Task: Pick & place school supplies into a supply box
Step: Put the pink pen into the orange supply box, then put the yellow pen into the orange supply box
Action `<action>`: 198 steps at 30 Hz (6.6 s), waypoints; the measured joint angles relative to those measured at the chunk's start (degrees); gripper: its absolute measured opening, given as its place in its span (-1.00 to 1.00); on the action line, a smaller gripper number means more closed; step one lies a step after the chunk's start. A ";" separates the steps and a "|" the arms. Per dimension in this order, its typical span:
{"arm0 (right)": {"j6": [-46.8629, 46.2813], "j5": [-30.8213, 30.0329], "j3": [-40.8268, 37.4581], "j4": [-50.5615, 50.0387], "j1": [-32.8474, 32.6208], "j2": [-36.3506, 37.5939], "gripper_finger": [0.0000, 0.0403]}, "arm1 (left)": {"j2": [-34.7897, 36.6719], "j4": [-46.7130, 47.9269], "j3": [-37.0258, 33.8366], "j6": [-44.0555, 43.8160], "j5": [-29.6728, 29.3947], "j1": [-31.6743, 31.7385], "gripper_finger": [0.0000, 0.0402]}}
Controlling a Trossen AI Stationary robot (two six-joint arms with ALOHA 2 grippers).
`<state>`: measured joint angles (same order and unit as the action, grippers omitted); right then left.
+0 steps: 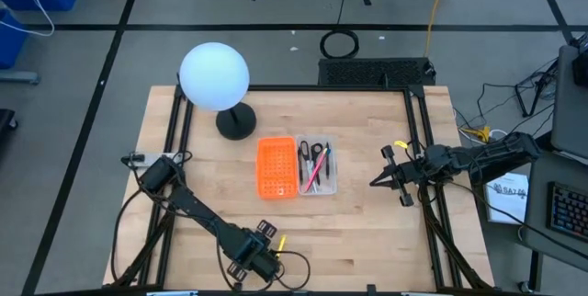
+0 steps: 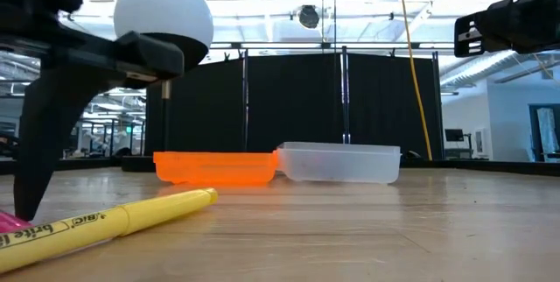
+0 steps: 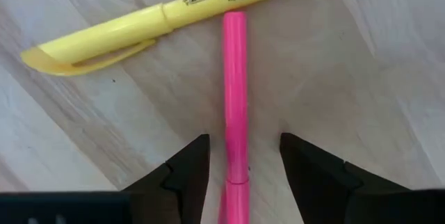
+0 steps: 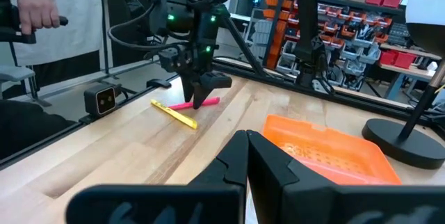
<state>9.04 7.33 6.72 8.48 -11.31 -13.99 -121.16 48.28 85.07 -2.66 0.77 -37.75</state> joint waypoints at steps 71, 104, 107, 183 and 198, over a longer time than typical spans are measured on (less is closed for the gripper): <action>-0.39 0.17 -0.04 7.01 0.02 -0.01 -1.00 | 0.79 -8.65 12.35 99.20 -7.02 34.41 -0.88; -1.42 0.20 -0.11 3.23 0.02 -0.03 -1.00 | 6.36 -17.13 3.57 99.84 -17.06 38.45 -0.41; -1.36 0.20 -0.11 3.23 0.00 -0.03 -1.00 | 12.63 -16.08 3.53 94.96 -18.16 36.45 -0.44; -17.62 -13.43 43.49 -19.13 -10.37 -49.54 -1.00 | 112.64 -50.57 -84.36 3.63 -9.31 34.90 -0.90; -29.12 -25.20 91.26 -29.17 -21.86 -99.92 -1.00 | 112.43 -52.69 -84.49 3.75 -9.85 34.90 -0.89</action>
<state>-20.08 -17.87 97.98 -20.70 -33.17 -113.91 -8.73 -4.40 0.58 1.10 -9.08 -2.85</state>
